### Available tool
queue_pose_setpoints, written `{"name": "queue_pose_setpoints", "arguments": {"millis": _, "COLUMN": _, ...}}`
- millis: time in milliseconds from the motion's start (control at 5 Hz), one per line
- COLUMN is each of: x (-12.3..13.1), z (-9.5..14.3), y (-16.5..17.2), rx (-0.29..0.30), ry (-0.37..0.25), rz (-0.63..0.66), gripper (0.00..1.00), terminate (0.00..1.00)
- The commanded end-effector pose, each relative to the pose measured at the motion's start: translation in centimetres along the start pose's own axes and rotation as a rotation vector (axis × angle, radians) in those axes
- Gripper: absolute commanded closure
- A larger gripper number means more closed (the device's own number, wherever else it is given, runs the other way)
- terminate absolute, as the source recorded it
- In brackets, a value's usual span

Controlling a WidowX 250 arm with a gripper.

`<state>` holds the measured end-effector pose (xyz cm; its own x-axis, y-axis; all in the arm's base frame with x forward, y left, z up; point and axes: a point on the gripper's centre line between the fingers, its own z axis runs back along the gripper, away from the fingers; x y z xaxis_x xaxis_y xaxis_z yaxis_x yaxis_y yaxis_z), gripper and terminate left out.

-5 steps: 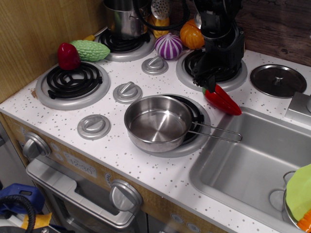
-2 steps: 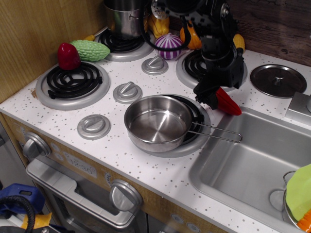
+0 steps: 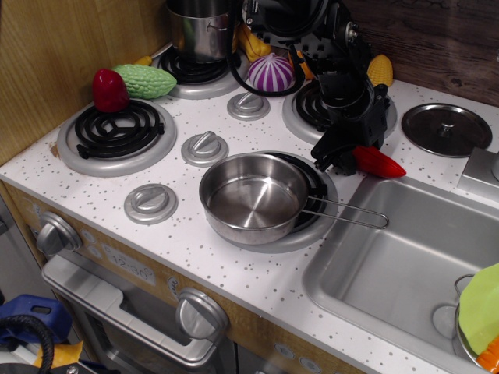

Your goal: Put pepper in pot or pan

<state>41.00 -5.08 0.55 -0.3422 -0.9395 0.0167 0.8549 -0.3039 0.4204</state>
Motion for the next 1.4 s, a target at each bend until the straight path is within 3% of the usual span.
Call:
{"name": "queue_pose_setpoints", "arguments": {"millis": 0, "x": -1.2, "z": 2.4, "y": 1.2, "rx": -0.017, "ry": 0.002, "rz": -0.036, "gripper": 1.00, "terminate": 0.00}}
{"name": "queue_pose_setpoints", "arguments": {"millis": 200, "x": -2.3, "z": 7.4, "y": 2.4, "rx": -0.138, "ry": 0.020, "rz": -0.047, "gripper": 1.00, "terminate": 0.00}}
{"name": "queue_pose_setpoints", "arguments": {"millis": 400, "x": -1.9, "z": 11.9, "y": 2.8, "rx": -0.241, "ry": 0.056, "rz": -0.011, "gripper": 1.00, "terminate": 0.00}}
{"name": "queue_pose_setpoints", "arguments": {"millis": 800, "x": -0.2, "z": 15.8, "y": -0.9, "rx": -0.384, "ry": 0.157, "rz": 0.143, "gripper": 1.00, "terminate": 0.00}}
{"name": "queue_pose_setpoints", "arguments": {"millis": 1000, "x": 0.6, "z": 16.4, "y": -2.3, "rx": -0.355, "ry": 0.173, "rz": 0.226, "gripper": 1.00, "terminate": 0.00}}
{"name": "queue_pose_setpoints", "arguments": {"millis": 1200, "x": 0.9, "z": 15.5, "y": -4.1, "rx": -0.318, "ry": 0.161, "rz": 0.265, "gripper": 1.00, "terminate": 0.00}}
